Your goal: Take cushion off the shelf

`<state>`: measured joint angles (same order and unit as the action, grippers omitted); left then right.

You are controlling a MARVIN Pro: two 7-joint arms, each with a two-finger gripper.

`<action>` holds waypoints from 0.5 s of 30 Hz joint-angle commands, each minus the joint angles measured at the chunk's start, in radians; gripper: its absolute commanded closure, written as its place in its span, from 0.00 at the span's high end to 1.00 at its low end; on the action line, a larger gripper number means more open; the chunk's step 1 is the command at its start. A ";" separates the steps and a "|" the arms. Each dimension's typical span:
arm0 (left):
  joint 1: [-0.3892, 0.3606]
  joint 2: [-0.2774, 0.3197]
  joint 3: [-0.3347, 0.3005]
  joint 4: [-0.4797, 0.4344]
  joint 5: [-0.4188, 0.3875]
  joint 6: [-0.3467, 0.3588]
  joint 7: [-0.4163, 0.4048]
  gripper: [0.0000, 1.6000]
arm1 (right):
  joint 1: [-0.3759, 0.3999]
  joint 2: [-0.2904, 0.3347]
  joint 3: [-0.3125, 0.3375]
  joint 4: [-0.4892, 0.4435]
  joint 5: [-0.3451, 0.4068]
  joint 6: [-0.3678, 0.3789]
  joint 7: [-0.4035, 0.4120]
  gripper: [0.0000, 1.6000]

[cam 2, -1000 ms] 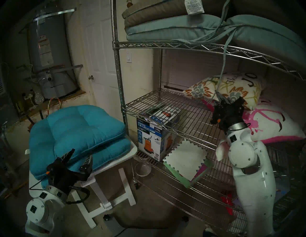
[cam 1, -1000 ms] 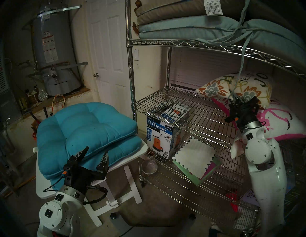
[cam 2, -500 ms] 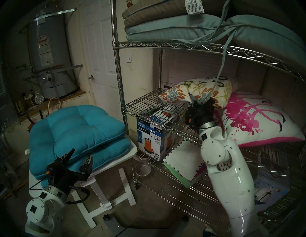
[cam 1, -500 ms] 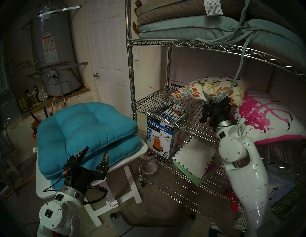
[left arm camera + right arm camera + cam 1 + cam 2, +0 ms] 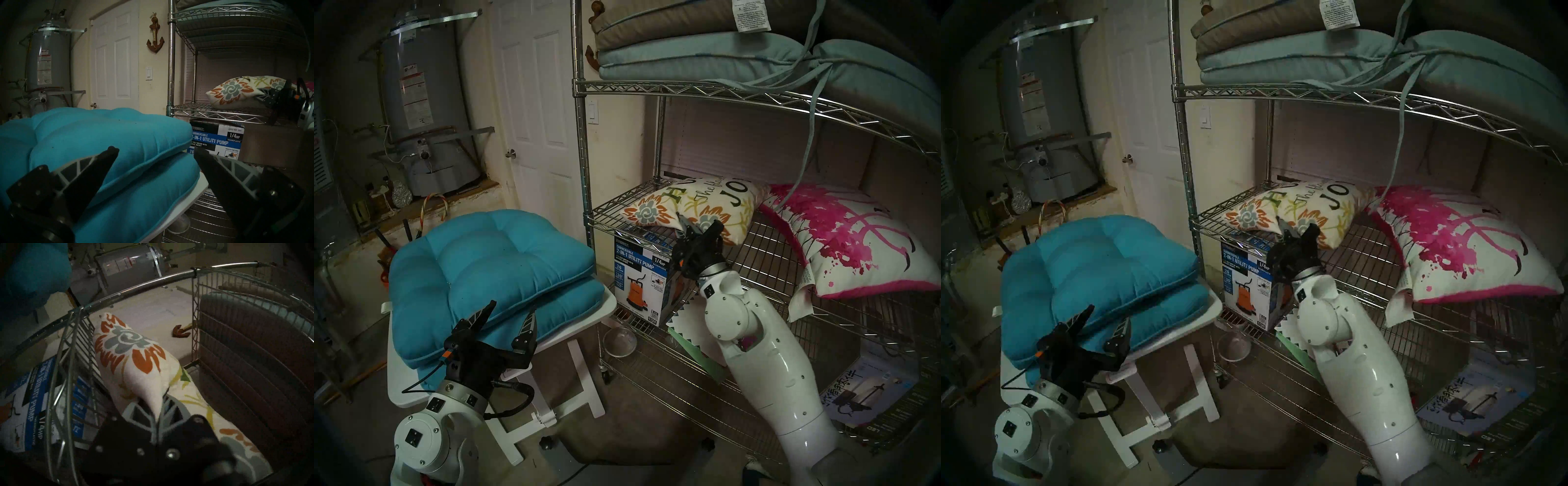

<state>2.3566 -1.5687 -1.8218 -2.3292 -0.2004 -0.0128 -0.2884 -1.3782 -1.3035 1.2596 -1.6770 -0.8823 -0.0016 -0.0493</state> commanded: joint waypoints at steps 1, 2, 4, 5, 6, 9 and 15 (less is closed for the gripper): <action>-0.001 -0.001 -0.001 -0.020 0.000 -0.003 0.001 1.00 | 0.115 -0.042 0.026 0.096 -0.024 -0.042 -0.032 0.00; -0.001 -0.001 -0.001 -0.020 0.000 -0.003 0.001 1.00 | 0.129 -0.040 0.028 0.110 -0.024 -0.047 -0.032 0.00; -0.001 -0.001 -0.001 -0.020 0.000 -0.003 0.001 1.00 | 0.151 -0.037 0.034 0.132 -0.026 -0.059 -0.033 0.00; -0.001 -0.001 -0.001 -0.020 0.000 -0.003 0.001 1.00 | 0.156 -0.036 0.037 0.137 -0.030 -0.068 -0.030 0.00; -0.001 -0.001 -0.001 -0.020 0.000 -0.003 0.001 1.00 | 0.167 -0.033 0.033 0.148 -0.027 -0.073 -0.033 0.00; -0.001 -0.001 -0.001 -0.021 0.000 -0.003 0.001 1.00 | 0.168 -0.027 0.034 0.153 -0.027 -0.092 -0.038 0.00; 0.000 -0.001 -0.001 -0.021 0.000 -0.002 0.002 1.00 | 0.133 -0.016 0.041 0.145 -0.035 -0.110 -0.041 0.00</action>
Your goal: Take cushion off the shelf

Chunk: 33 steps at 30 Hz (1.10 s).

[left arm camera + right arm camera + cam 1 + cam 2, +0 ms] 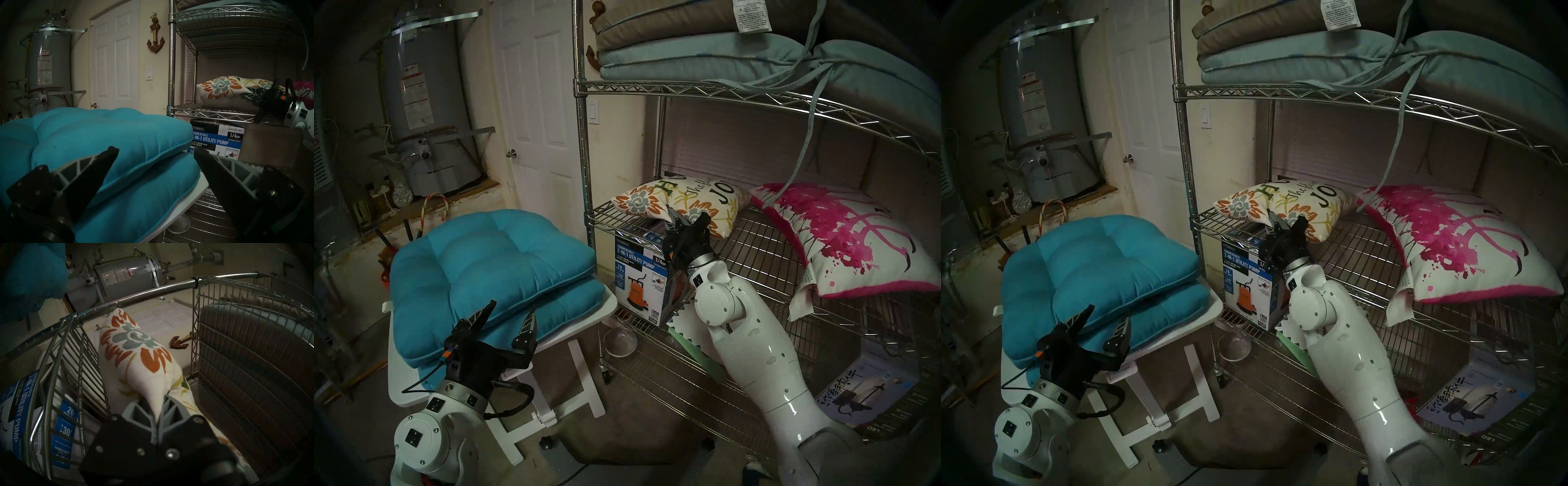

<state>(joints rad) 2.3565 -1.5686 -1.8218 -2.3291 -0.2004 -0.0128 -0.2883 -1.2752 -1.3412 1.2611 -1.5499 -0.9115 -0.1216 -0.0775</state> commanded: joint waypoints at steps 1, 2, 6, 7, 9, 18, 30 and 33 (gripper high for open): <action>0.000 -0.001 -0.001 -0.021 0.000 -0.002 0.002 1.00 | 0.026 0.024 0.040 0.019 -0.010 0.008 -0.019 0.41; 0.000 -0.001 -0.001 -0.021 0.000 -0.002 0.002 1.00 | 0.018 0.033 0.042 0.013 -0.009 0.003 -0.009 0.95; 0.000 -0.001 -0.001 -0.021 0.000 -0.002 0.002 1.00 | -0.010 0.047 0.050 -0.008 -0.006 0.005 0.001 1.00; 0.000 -0.001 -0.001 -0.021 0.000 -0.002 0.002 1.00 | -0.027 0.050 0.056 -0.030 -0.003 0.012 0.003 1.00; 0.000 -0.001 -0.001 -0.021 0.000 -0.002 0.001 1.00 | -0.058 0.060 0.066 -0.073 0.004 0.019 0.007 1.00; -0.002 -0.001 -0.001 -0.019 0.000 -0.003 0.001 1.00 | -0.188 0.119 0.090 -0.230 0.031 0.035 0.025 1.00; -0.005 0.000 -0.001 -0.012 -0.001 -0.004 -0.001 1.00 | -0.370 0.170 0.082 -0.422 0.047 -0.010 0.021 1.00; -0.006 0.000 0.000 -0.011 -0.001 -0.004 -0.001 1.00 | -0.404 0.186 0.079 -0.449 0.047 -0.021 0.014 1.00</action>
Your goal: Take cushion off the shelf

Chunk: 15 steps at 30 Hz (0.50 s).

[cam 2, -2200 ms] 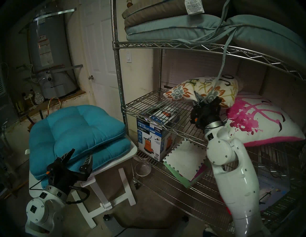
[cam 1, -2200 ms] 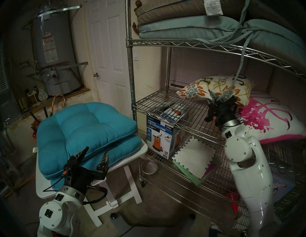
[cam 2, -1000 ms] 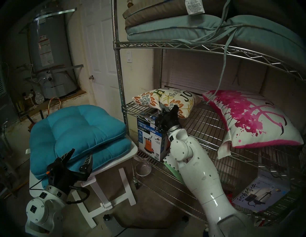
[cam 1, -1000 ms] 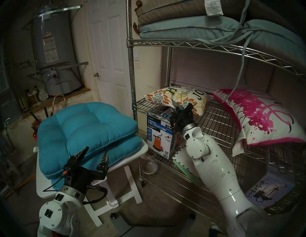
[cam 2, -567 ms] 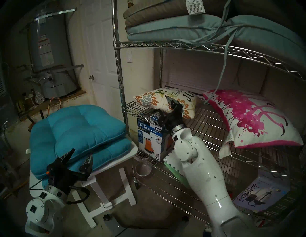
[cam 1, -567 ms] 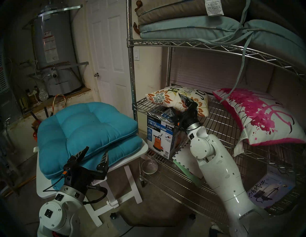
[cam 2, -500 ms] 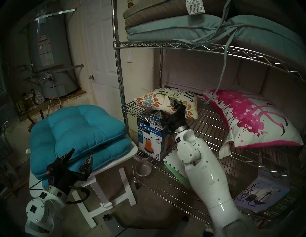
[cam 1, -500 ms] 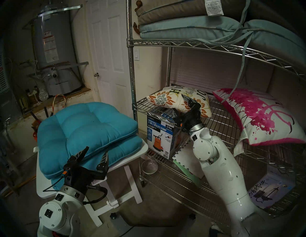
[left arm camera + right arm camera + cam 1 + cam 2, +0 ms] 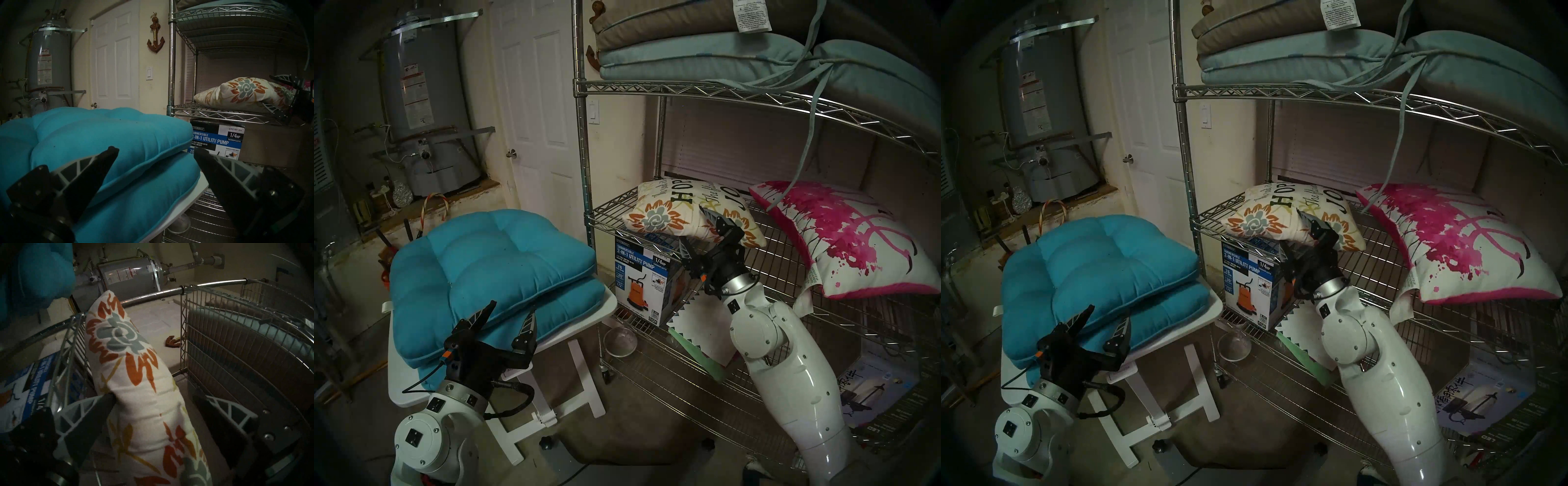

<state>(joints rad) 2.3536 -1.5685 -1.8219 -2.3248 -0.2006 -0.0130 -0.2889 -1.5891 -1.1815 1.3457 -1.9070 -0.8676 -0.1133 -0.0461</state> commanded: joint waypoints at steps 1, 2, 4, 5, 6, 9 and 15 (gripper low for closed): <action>-0.004 0.000 0.000 -0.014 -0.001 -0.004 0.000 1.00 | -0.114 0.039 0.003 -0.116 0.001 -0.033 -0.025 1.00; -0.005 0.000 0.000 -0.014 -0.001 -0.004 0.000 1.00 | -0.124 0.045 0.007 -0.127 -0.001 -0.035 -0.027 1.00; -0.005 0.000 0.000 -0.013 -0.001 -0.004 -0.001 1.00 | -0.157 0.061 0.019 -0.159 -0.001 -0.039 -0.033 1.00; -0.005 0.000 0.000 -0.013 -0.001 -0.004 -0.001 1.00 | -0.157 0.061 0.019 -0.159 -0.001 -0.039 -0.033 1.00; -0.006 0.000 0.000 -0.013 -0.001 -0.004 -0.001 1.00 | -0.169 0.068 0.026 -0.170 -0.003 -0.040 -0.036 1.00; -0.007 0.000 0.000 -0.012 -0.001 -0.004 -0.001 1.00 | -0.207 0.085 0.050 -0.201 -0.004 -0.043 -0.046 1.00; -0.009 0.000 -0.001 -0.011 -0.001 -0.004 -0.001 1.00 | -0.283 0.114 0.119 -0.269 -0.001 -0.041 -0.066 1.00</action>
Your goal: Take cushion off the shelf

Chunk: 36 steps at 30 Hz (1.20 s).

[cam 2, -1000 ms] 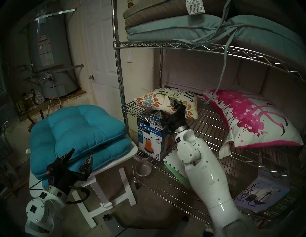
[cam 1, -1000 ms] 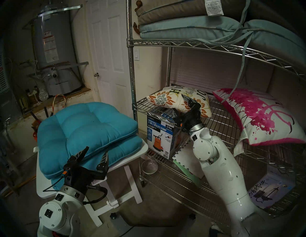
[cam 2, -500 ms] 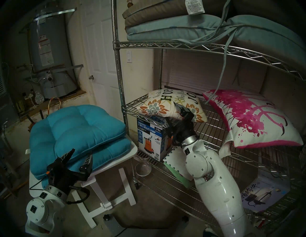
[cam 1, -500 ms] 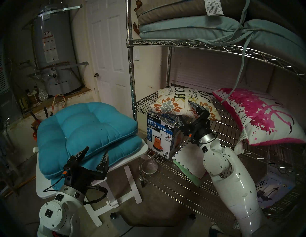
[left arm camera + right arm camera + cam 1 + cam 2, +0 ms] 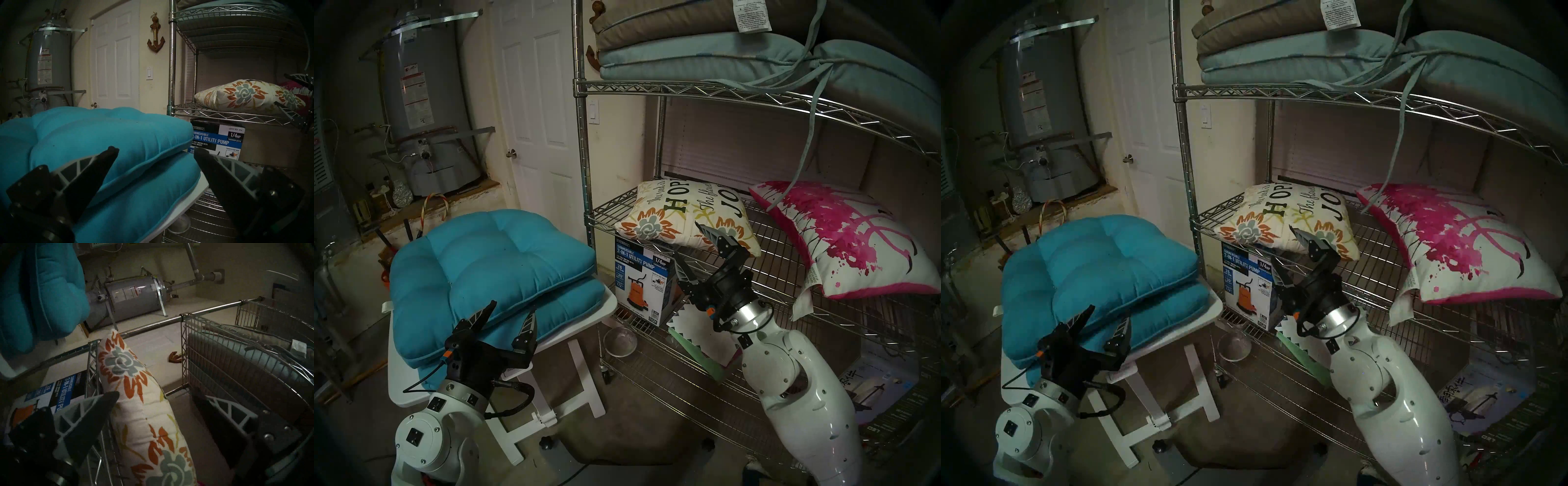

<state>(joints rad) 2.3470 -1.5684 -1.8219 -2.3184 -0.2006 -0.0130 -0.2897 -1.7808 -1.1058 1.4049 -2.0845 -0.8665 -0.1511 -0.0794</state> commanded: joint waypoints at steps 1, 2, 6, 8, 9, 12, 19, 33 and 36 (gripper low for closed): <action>-0.002 0.000 -0.001 -0.017 -0.001 -0.004 -0.001 1.00 | -0.115 0.043 0.074 -0.116 -0.001 -0.002 -0.034 1.00; -0.003 0.000 -0.001 -0.017 -0.001 -0.004 -0.001 1.00 | -0.133 0.047 0.087 -0.139 0.000 0.000 -0.035 1.00; -0.003 0.000 -0.001 -0.016 -0.001 -0.004 -0.001 1.00 | -0.179 0.058 0.135 -0.174 0.003 0.002 -0.048 1.00; -0.003 0.000 -0.001 -0.017 0.000 -0.004 -0.001 1.00 | -0.209 0.062 0.164 -0.203 0.001 0.005 -0.056 1.00; -0.003 0.000 -0.001 -0.017 0.000 -0.004 -0.001 1.00 | -0.210 0.060 0.177 -0.202 0.002 0.009 -0.063 1.00; -0.003 0.000 -0.001 -0.018 0.000 -0.004 -0.001 1.00 | -0.260 0.059 0.212 -0.249 0.005 0.013 -0.062 1.00; -0.002 -0.001 -0.001 -0.020 0.000 -0.004 -0.002 1.00 | -0.334 0.042 0.270 -0.322 0.011 0.032 -0.047 1.00; 0.002 -0.002 -0.002 -0.024 0.000 -0.004 -0.002 1.00 | -0.527 -0.008 0.378 -0.359 0.014 0.018 -0.051 1.00; -0.002 0.012 0.014 -0.037 0.039 -0.016 -0.002 1.00 | -0.559 -0.008 0.393 -0.359 0.015 0.006 -0.066 1.00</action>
<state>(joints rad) 2.3454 -1.5683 -1.8222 -2.3185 -0.2005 -0.0130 -0.2917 -2.2372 -1.0945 1.7603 -2.4156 -0.8523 -0.1119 -0.1140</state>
